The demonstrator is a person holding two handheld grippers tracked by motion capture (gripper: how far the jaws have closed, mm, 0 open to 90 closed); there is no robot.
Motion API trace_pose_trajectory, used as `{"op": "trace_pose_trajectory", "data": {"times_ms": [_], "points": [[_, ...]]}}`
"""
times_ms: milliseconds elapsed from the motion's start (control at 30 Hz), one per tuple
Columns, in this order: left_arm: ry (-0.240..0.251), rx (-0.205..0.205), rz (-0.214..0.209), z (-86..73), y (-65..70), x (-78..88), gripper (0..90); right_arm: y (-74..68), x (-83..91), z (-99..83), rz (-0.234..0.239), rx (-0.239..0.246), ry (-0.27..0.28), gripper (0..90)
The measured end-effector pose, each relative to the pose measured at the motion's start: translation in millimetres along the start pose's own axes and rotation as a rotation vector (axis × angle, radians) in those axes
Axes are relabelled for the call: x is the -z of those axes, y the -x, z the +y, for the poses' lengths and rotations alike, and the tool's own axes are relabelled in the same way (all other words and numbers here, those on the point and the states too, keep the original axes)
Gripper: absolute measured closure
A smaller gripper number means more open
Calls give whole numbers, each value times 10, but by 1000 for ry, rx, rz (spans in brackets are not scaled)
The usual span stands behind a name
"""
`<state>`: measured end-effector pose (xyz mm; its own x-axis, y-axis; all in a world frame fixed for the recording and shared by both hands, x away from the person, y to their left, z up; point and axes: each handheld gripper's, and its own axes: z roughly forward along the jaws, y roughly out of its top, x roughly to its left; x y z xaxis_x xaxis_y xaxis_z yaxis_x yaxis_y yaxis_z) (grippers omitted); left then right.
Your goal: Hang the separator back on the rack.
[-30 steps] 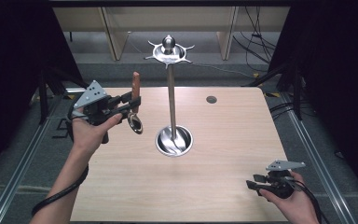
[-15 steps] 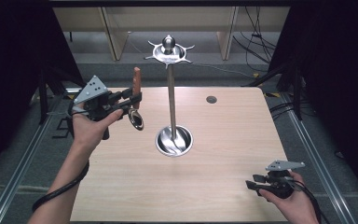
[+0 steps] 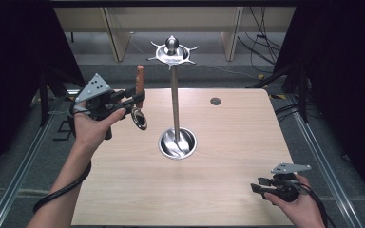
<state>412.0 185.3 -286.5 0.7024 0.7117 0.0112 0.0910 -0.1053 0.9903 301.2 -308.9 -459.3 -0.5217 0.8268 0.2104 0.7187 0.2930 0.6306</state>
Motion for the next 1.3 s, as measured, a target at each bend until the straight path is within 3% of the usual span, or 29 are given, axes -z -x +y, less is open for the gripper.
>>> {"op": "trace_pose_trajectory", "data": {"times_ms": [100,200,667,933,967,1267,1300], "points": [[1,-1,-2,13,3,-7,670,8,20,9,-5,11,-24,569],[2,-3,-2,27,8,-18,670,16,15,8,-5,26,-16,569],[10,-7,0,96,5,-41,670,11,9,4,-7,18,-4,568],[11,-10,1,122,6,-50,670,9,20,8,-5,11,-24,569],[12,-10,0,123,5,-53,670,11,6,3,-7,18,0,569],[13,-12,-3,151,0,-67,670,12,7,3,-7,18,-4,569],[13,-13,-4,156,-1,-67,670,8,20,8,-4,10,-26,569]]}}
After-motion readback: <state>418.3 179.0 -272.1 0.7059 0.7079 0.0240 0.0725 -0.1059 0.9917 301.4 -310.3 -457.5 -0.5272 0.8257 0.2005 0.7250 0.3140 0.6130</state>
